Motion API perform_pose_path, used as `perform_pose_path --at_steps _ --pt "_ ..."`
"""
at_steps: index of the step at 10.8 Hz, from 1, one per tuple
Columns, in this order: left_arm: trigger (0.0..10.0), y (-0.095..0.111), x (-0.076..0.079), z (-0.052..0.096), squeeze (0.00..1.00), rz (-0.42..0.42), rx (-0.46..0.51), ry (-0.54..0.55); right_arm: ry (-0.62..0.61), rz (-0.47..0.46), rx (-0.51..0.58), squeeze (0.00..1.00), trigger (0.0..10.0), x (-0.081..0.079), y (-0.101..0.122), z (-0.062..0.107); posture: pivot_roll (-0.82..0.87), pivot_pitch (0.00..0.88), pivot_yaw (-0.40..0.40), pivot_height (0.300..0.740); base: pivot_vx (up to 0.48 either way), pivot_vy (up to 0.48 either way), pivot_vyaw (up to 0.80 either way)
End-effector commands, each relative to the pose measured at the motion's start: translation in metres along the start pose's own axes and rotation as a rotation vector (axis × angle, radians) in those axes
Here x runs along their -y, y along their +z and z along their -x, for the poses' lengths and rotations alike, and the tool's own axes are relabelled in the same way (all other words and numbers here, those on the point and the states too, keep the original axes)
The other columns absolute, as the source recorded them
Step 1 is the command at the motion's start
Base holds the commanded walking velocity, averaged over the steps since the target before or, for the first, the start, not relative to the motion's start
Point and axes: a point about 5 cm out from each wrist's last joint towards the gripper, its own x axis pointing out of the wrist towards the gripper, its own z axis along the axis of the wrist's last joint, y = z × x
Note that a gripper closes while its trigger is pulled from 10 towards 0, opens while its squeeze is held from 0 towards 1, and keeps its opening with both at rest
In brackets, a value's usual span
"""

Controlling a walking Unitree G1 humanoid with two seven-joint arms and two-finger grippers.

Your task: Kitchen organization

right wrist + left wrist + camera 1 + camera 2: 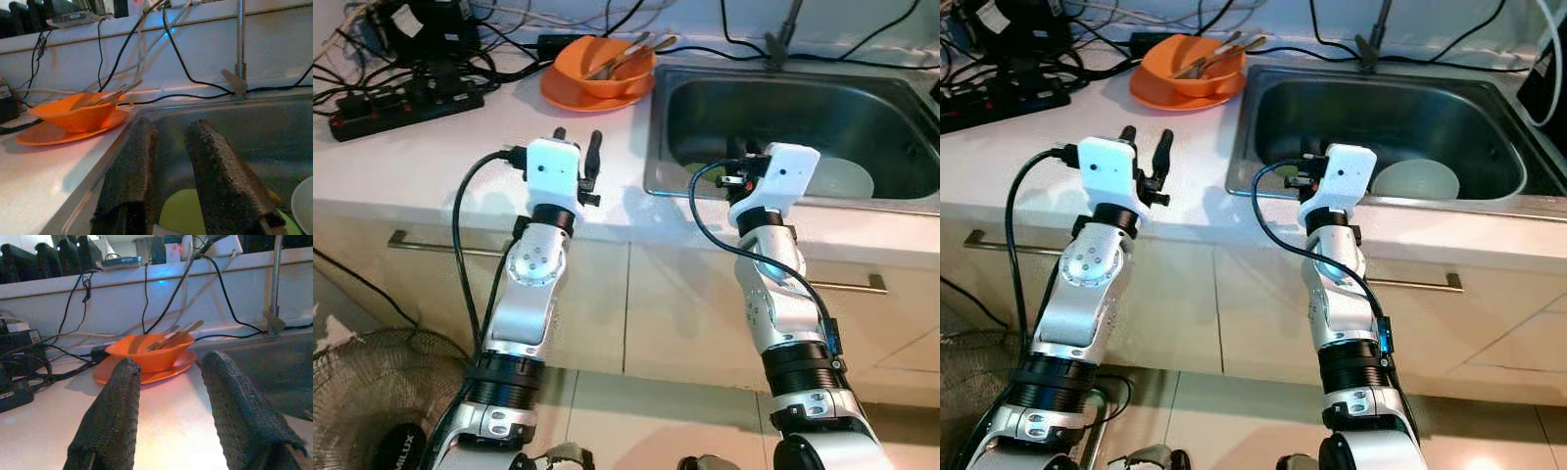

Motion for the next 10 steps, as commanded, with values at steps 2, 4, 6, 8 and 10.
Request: perform_pose_path --at_steps 2,4,6,8,10 --pt "10.0 0.0056 -0.0027 -0.0021 0.0 0.001 0.016 0.017 0.036 0.006 0.019 0.0 10.0 -0.0056 0.0042 -0.001 0.05 0.079 0.012 0.74 0.253 0.0 0.72" --pt "10.0 0.0054 -0.0013 -0.0025 0.0 0.002 0.014 0.013 0.031 -0.02 0.019 0.0 10.0 -0.0049 0.0042 -0.0014 0.04 0.079 0.012 0.74 0.251 0.0 0.0" --pt "10.0 0.0061 0.0002 -0.003 0.0 0.0 0.017 0.005 0.025 -0.01 0.007 0.0 10.0 -0.0037 0.0023 -0.0013 0.05 0.077 0.014 0.74 0.253 0.0 0.0" --pt "10.0 0.0075 0.0018 -0.0033 0.0 0.001 0.023 0.0 0.025 -0.016 0.004 0.0 10.0 -0.0041 0.0014 -0.0008 0.04 0.074 0.016 0.74 0.257 0.0 0.0" --pt "10.0 0.0085 0.0026 -0.0033 0.0 0.004 0.029 -0.002 0.024 -0.016 -0.003 0.0 10.0 -0.0037 -0.0002 -0.0005 0.05 0.072 0.014 0.74 0.255 0.0 0.0"
